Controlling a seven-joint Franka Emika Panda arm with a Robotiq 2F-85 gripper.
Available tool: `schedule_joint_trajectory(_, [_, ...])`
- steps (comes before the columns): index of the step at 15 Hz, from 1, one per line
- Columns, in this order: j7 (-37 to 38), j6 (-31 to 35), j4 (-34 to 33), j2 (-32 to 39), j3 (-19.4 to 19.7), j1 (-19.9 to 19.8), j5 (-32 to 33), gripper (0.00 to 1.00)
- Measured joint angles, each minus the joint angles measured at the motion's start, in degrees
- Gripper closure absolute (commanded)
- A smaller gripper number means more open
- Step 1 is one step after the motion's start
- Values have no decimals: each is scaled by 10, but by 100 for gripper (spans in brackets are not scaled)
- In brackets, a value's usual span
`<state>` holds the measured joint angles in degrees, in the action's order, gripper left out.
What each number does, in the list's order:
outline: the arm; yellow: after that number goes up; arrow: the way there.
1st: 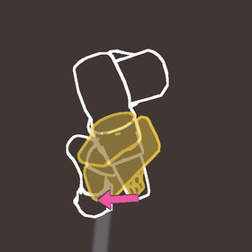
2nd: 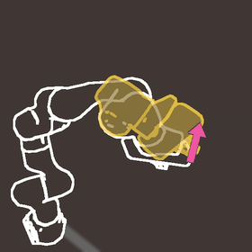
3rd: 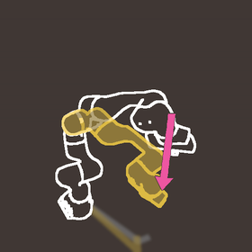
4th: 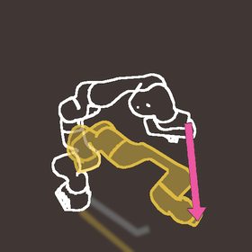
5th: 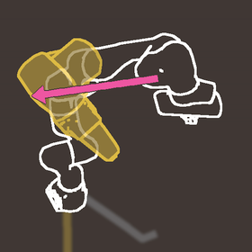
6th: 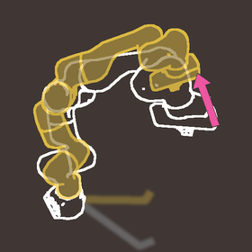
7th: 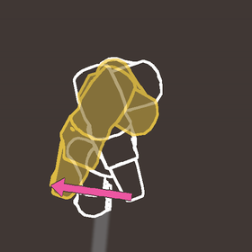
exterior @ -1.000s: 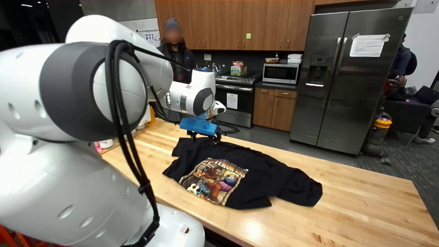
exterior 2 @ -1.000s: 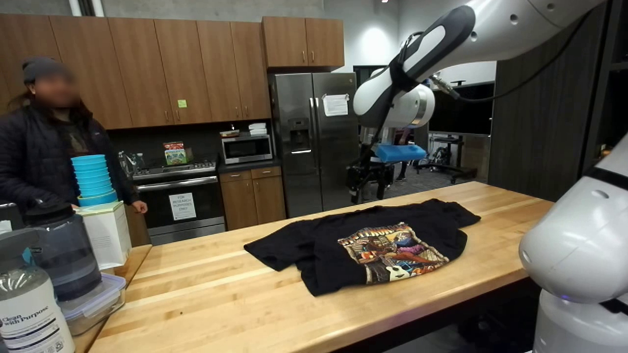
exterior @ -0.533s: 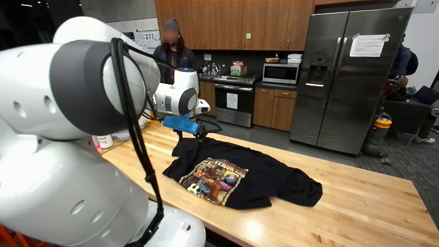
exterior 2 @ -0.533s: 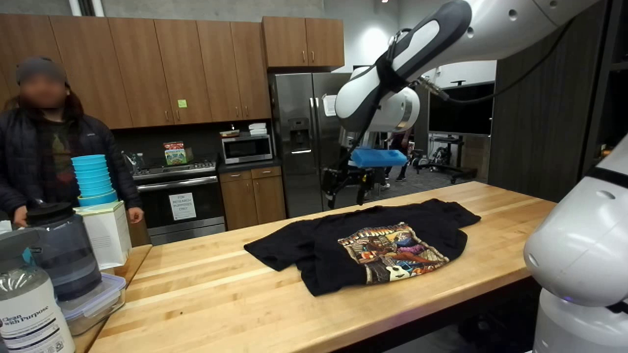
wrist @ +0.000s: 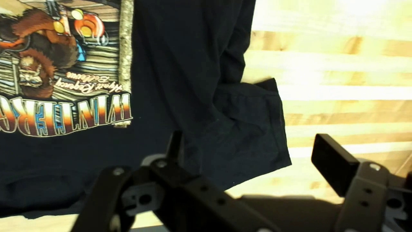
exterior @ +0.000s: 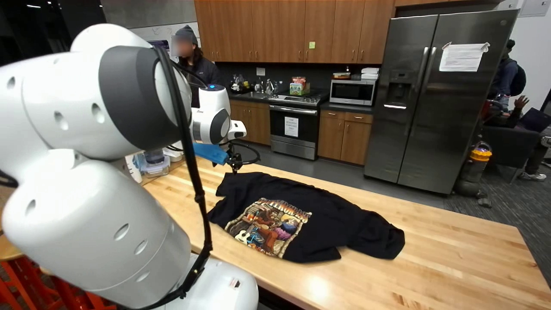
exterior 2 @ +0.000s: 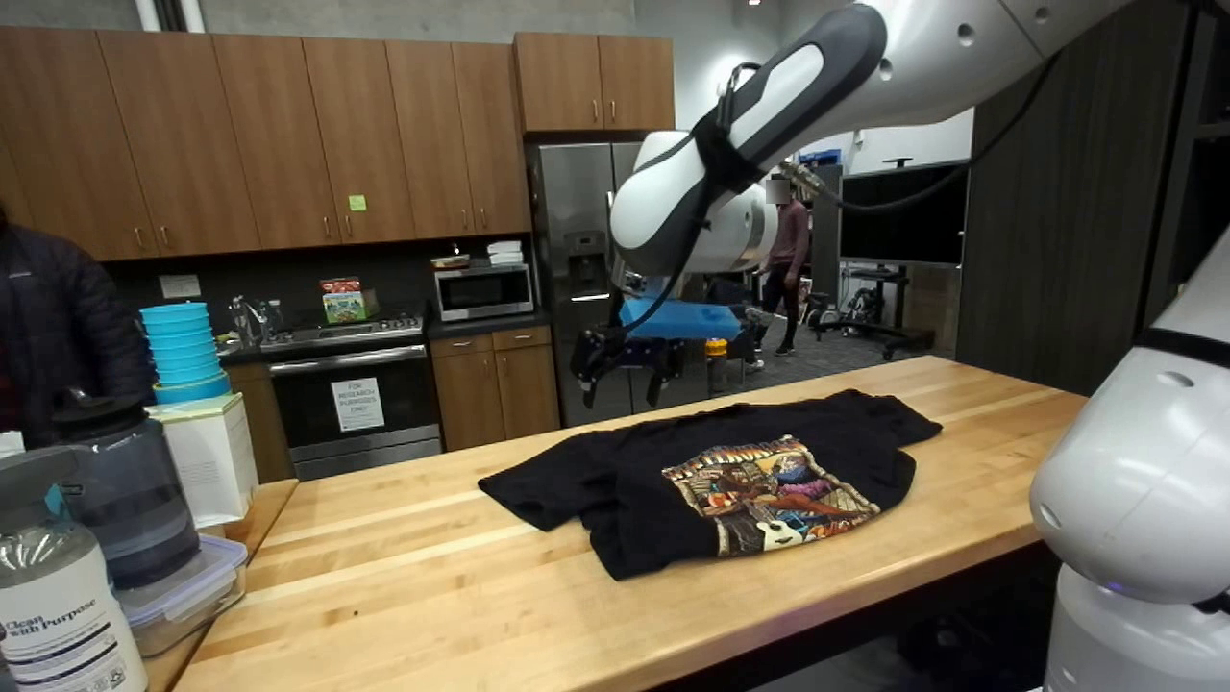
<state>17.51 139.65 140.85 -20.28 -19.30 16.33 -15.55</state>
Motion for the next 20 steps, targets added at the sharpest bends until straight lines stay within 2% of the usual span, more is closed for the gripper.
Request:
schedule_joint_trajectory(6, [76, 44, -45, 73, -12, -30, 75, 0])
schedule_joint_trajectory(10, [94, 43, -84, 129, -4, -54, 120, 0])
schedule_joint_trajectory(15, [127, 35, -122, 192, -1, -48, 152, 0])
schedule_joint_trajectory(20, [135, 18, -150, 234, 12, -35, 154, 0])
